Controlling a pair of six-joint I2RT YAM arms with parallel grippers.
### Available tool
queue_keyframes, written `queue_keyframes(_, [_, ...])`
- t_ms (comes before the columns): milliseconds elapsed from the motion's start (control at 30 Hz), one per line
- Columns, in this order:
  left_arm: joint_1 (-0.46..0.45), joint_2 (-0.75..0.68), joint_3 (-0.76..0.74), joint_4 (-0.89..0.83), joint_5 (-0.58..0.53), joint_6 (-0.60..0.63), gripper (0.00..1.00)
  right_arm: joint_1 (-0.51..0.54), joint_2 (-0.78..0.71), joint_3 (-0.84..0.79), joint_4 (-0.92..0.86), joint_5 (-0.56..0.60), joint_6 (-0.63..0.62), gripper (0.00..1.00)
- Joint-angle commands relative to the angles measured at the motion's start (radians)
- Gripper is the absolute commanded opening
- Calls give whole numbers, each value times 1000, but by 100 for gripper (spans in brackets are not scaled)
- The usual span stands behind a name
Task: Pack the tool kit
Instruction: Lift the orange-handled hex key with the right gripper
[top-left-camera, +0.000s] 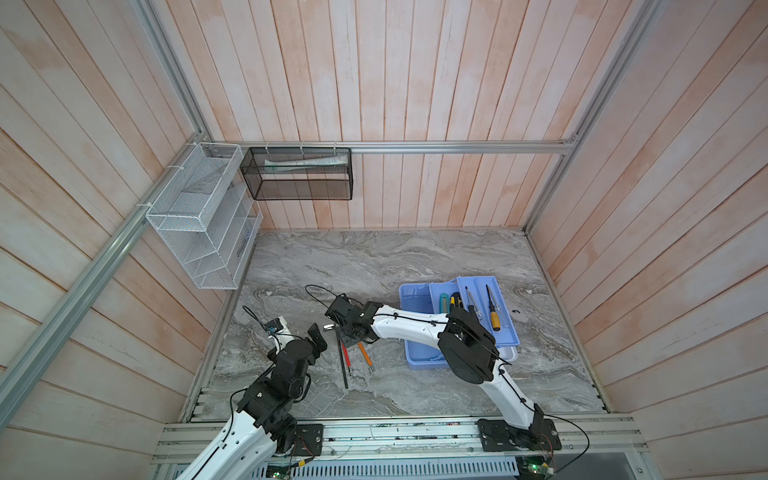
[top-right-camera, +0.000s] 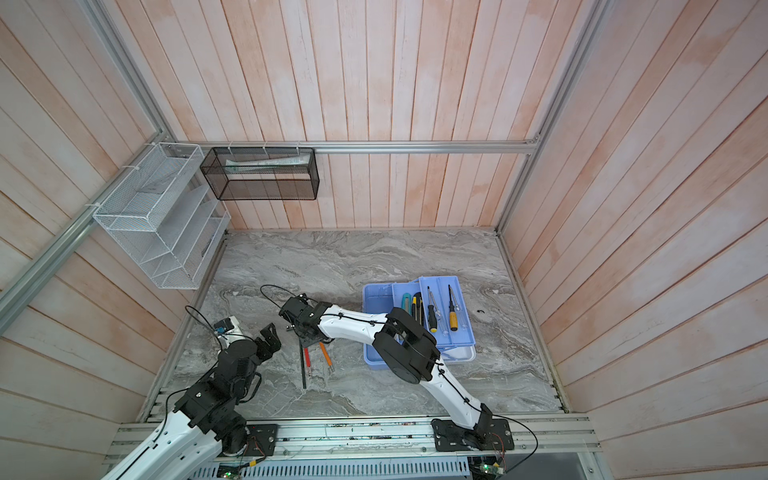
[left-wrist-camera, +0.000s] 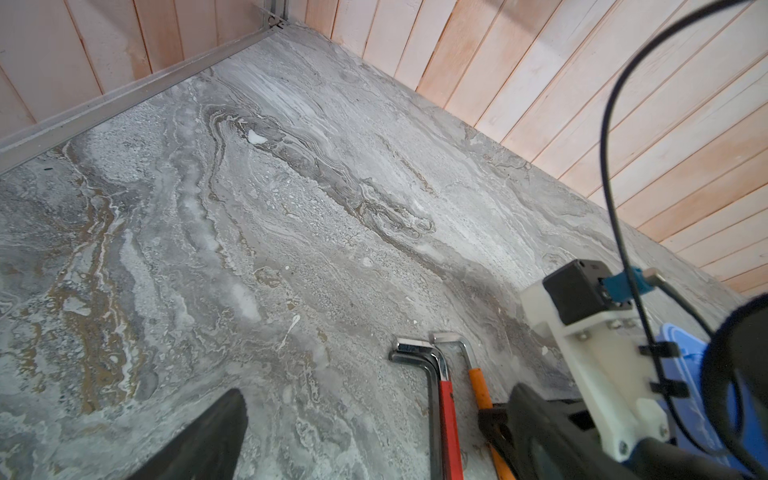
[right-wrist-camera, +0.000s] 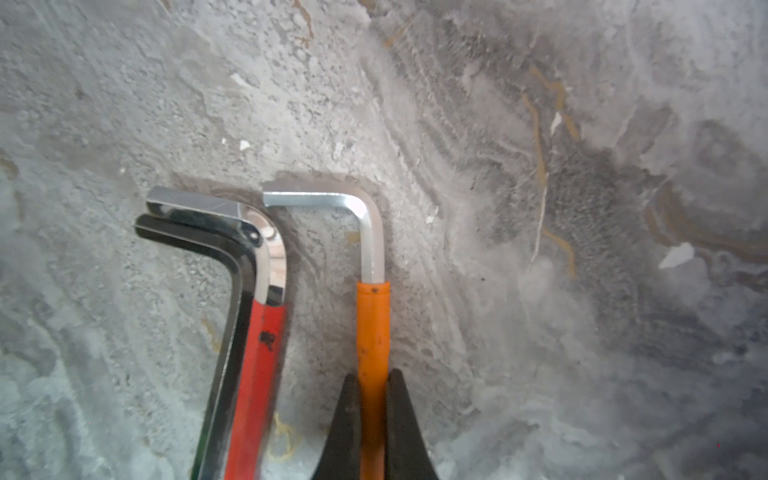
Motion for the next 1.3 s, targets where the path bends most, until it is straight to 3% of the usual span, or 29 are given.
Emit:
queue_keyframes(0, [4, -7, -20, 17, 11, 18, 100, -28, -1, -56, -59, -13, 13, 0])
queue_keyframes(767, [4, -7, -22, 18, 17, 20, 100, -93, -251, -172, 11, -4, 13, 0])
queue_keyframes(900, [4, -2, -21, 25, 22, 25, 100, -110, -287, -201, 64, -53, 30, 0])
queue_keyframes(1267, [3, 6, -21, 28, 23, 28, 100, -143, -456, -294, 46, 21, 80, 0])
